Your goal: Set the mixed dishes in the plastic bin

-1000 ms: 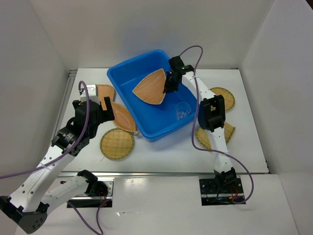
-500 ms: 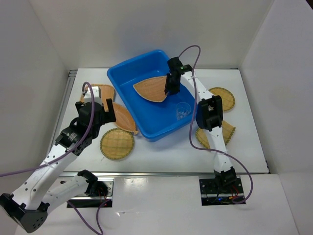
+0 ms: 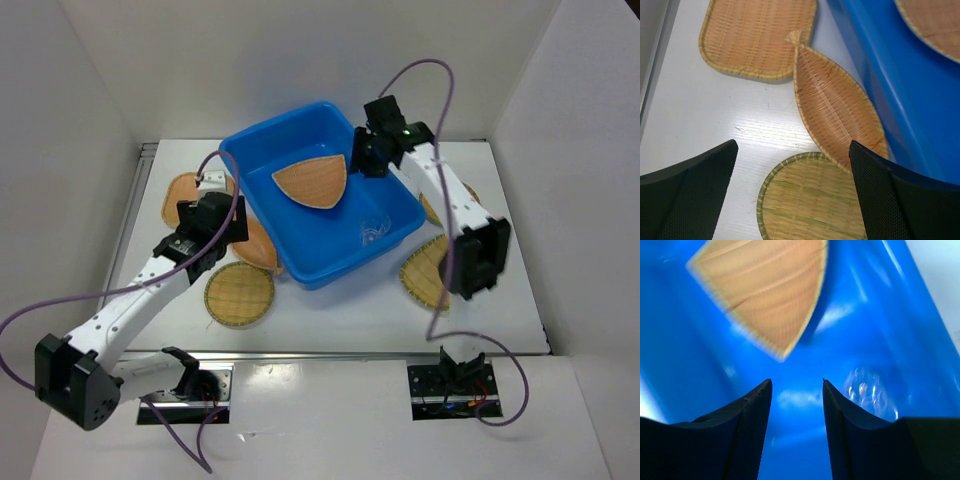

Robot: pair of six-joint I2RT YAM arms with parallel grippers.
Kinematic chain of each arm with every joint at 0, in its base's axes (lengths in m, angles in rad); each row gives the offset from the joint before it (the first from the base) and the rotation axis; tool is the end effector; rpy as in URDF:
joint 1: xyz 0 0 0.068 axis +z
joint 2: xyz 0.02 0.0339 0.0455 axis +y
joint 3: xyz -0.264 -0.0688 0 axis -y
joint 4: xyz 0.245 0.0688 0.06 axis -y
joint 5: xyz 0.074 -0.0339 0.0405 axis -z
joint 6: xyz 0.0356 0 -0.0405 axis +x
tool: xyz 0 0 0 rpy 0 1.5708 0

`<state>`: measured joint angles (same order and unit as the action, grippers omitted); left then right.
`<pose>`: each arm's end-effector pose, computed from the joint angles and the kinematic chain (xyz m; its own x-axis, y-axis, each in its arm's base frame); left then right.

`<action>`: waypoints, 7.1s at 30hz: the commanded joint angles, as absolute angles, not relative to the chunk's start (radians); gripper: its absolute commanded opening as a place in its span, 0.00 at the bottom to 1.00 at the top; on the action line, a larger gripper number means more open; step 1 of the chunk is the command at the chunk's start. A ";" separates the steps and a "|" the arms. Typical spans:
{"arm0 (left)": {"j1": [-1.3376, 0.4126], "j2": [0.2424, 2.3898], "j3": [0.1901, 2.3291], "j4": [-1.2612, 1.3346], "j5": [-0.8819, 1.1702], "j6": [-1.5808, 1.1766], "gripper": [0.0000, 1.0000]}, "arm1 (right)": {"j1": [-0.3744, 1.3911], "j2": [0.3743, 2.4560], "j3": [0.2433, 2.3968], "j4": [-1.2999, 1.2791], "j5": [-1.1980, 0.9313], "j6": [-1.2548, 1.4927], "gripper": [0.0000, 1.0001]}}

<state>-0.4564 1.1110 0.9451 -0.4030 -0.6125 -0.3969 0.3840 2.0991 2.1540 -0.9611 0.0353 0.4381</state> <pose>0.2256 -0.0880 0.3132 -0.4173 -0.1475 -0.8967 -0.2553 0.9660 -0.0400 0.4288 0.1719 0.3286 -0.8112 0.1295 -0.5703 -0.0112 0.9716 0.2365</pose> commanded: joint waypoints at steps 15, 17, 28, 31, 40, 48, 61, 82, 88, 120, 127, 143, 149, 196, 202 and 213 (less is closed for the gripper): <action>0.223 1.511 1.186 -0.236 -0.083 -0.672 0.98 | 0.439 1.310 1.437 -0.752 -0.092 0.457 0.52; 0.265 1.511 1.157 -0.204 -0.054 -0.718 0.96 | 0.439 1.289 1.428 -0.761 -0.092 0.457 0.52; 0.365 1.572 0.954 0.017 0.000 -0.957 0.94 | 0.439 1.249 1.416 -0.788 -0.101 0.457 0.53; 0.365 1.595 0.934 0.080 -0.011 -1.011 0.91 | 0.439 1.249 1.439 -0.813 -0.092 0.448 0.53; 0.365 1.677 0.827 0.267 -0.052 -1.167 0.84 | 0.439 1.258 1.479 -0.860 -0.072 0.457 0.53; 0.365 1.772 0.828 0.391 -0.026 -1.203 0.79 | 0.439 1.305 1.519 -0.879 -0.061 0.466 0.53; 0.365 1.910 0.865 0.482 0.005 -1.261 0.58 | 0.439 1.335 1.531 -0.879 -0.043 0.506 0.53; 0.365 1.763 0.885 0.362 -0.147 -1.279 0.00 | 0.439 1.307 1.502 -0.879 -0.032 0.526 0.53; 0.365 1.695 1.018 0.192 -0.276 -1.161 0.00 | 0.439 1.307 1.493 -0.879 -0.041 0.526 0.53; 0.252 1.356 1.361 0.227 0.182 -1.238 0.00 | 0.439 1.181 1.391 -0.908 -0.078 0.440 0.53; 0.016 1.486 1.361 0.216 0.262 -1.221 0.00 | 0.439 1.172 1.411 -0.897 -0.077 0.431 0.53; -0.160 1.917 1.540 0.184 0.261 -1.239 0.00 | 0.439 1.163 1.420 -0.916 -0.057 0.431 0.53; -0.190 2.031 1.608 0.175 0.192 -1.242 0.00 | 0.439 1.154 1.420 -0.925 -0.048 0.449 0.53; -0.201 1.241 1.338 -0.270 -0.046 -0.629 0.66 | 0.430 1.175 1.246 -1.023 0.073 0.454 0.54; -0.201 1.195 1.160 -0.293 0.011 -0.629 0.66 | 0.344 1.247 1.120 -1.008 0.088 0.509 0.54; -0.291 1.246 1.200 -0.282 0.018 -0.522 0.68 | 0.333 1.428 1.089 -1.009 0.164 0.589 0.53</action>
<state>-0.2691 1.2537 1.1500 -0.3359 -0.0006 -0.5747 0.3336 1.3987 1.0740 -0.9977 0.1009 0.5529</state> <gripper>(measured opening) 0.680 0.534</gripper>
